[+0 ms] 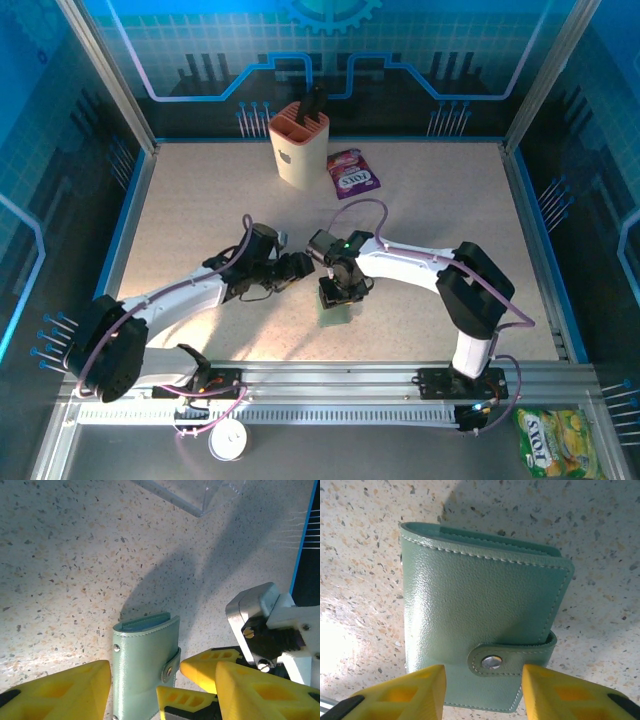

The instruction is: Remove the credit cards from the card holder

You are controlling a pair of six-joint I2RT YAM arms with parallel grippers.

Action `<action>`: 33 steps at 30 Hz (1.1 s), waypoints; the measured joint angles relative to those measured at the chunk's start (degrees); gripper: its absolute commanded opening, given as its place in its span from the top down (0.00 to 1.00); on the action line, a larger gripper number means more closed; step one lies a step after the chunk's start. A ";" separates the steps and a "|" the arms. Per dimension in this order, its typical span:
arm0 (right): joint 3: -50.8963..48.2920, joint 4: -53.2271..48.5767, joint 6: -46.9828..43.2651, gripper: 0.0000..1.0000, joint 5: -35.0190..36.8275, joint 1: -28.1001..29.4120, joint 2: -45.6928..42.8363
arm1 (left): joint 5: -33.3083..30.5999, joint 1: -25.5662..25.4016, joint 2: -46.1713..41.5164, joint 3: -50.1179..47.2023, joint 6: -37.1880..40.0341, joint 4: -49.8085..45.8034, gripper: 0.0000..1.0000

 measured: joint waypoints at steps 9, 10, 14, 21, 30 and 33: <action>2.19 -0.83 -1.95 0.57 0.66 0.00 1.95 | -0.04 0.00 -1.11 -2.86 -2.45 0.48 0.45; 2.27 -0.92 -2.12 0.58 0.68 0.00 1.99 | -0.15 0.00 -1.46 -3.39 -2.78 0.72 0.45; 2.32 -0.96 -2.60 0.60 0.66 0.00 2.27 | -0.46 0.00 -2.99 -5.60 -4.20 1.73 0.46; 2.32 -0.83 -2.73 0.65 0.63 0.00 3.28 | -0.68 0.00 -3.34 -6.49 -5.75 3.08 0.49; 1.88 -0.13 -2.47 0.74 0.57 0.00 3.65 | -0.59 -0.09 -3.32 -6.64 -6.23 3.54 0.51; 1.66 0.15 -2.27 0.77 0.59 0.00 3.61 | -0.59 -0.59 -3.30 -6.64 -7.13 3.69 0.52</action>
